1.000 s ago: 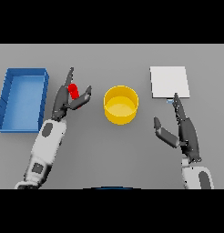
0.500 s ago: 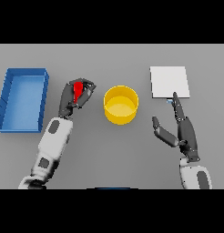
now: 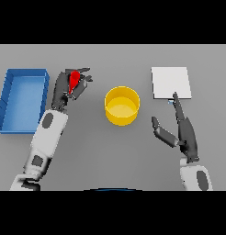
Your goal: Pick up the red beaker and tilt it to pour out 1 green nut into yellow bowl. Pick up the yellow bowl and place it on the metallic measuring scale.
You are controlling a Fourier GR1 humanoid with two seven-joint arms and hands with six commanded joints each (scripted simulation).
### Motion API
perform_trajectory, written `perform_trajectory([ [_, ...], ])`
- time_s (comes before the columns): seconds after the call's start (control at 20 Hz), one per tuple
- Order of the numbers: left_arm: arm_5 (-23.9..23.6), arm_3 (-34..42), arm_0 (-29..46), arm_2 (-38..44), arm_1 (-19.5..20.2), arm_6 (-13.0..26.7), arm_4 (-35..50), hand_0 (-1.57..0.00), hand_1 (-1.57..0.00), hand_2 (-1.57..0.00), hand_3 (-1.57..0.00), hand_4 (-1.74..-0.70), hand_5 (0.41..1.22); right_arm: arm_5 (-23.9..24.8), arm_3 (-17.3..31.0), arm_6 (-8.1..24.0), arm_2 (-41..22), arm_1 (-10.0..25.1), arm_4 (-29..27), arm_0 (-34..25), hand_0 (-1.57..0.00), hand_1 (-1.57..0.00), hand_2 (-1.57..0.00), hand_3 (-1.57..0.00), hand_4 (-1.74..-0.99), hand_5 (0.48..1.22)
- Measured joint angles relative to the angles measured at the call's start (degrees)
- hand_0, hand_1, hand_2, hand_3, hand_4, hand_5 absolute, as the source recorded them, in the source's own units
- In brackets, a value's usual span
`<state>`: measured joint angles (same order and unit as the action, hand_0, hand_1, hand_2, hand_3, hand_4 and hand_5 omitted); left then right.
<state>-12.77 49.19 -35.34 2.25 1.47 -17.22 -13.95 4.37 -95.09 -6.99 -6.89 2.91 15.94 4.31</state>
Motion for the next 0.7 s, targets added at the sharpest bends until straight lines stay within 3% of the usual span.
perform_trajectory([
  [0.15,1.3,4.0,-0.9,-5.6,3.9,4.0,-6.1,-1.56,-1.56,-1.56,-1.55,-1.73,1.139,-0.1,-1.1,-1.5,-0.3,0.5,0.5,1.1,0.0,0.0,0.0,0.0,-1.095,0.66],
  [0.3,3.4,6.0,-2.0,-12.1,6.3,8.6,-12.9,-1.56,-1.56,-1.56,-1.55,-1.74,1.127,-0.4,-1.0,0.1,0.0,0.4,-0.2,0.0,0.0,0.0,0.0,0.0,-1.092,0.667],
  [0.4,4.5,7.5,-1.8,-14.0,7.1,10.2,-14.4,-1.56,-1.56,-1.56,-1.55,-1.74,1.128,-0.9,-1.3,-1.8,-0.4,0.5,-0.1,1.2,0.0,0.0,0.0,0.0,-1.092,0.665],
  [0.55,6.1,9.0,-2.9,-16.6,8.5,12.9,-16.9,-1.56,-1.56,-1.56,-1.56,-1.74,1.149,-0.7,-1.4,-0.5,-0.3,0.7,0.1,1.2,0.0,0.0,0.0,0.0,-1.096,0.67],
  [0.65,8.5,9.2,-5.0,-20.5,10.3,15.0,-21.1,-1.57,-1.57,-1.57,-1.56,-1.74,1.153,-1.3,-2.0,-2.0,-0.6,0.6,-0.3,1.9,0.0,0.0,0.0,0.0,-1.069,0.685],
  [0.7,9.9,8.9,-6.6,-22.6,11.1,16.0,-23.4,-1.57,-1.57,-1.57,-1.57,-1.74,1.166,-1.5,-2.0,-0.5,-0.3,0.9,-0.6,0.9,0.0,0.0,0.0,0.0,-1.062,0.69],
])
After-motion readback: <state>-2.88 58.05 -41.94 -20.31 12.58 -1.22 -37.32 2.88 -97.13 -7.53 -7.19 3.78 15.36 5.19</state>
